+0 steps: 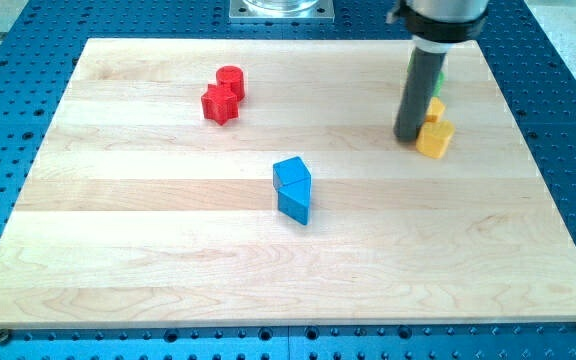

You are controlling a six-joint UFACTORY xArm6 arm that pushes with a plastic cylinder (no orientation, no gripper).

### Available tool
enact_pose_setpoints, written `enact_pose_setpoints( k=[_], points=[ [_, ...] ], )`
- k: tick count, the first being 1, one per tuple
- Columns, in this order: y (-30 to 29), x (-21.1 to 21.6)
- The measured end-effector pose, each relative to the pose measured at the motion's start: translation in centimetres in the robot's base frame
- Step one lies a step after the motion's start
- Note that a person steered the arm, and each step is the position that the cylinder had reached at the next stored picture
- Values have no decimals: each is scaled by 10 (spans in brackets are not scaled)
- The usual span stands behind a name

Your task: Place your arm parallel to the blue cube

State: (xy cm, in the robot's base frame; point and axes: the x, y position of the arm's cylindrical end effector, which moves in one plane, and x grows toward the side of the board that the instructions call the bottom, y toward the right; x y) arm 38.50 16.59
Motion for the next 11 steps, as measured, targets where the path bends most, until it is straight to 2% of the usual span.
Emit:
enact_pose_setpoints(
  k=[2, 4, 5, 6, 7, 8, 9, 10, 11],
  points=[
    [-17, 1],
    [-132, 33],
    [-179, -1],
    [-217, -14],
    [-237, 7],
    [-258, 47],
    [-264, 72],
    [-242, 70],
    [-213, 50]
  ],
)
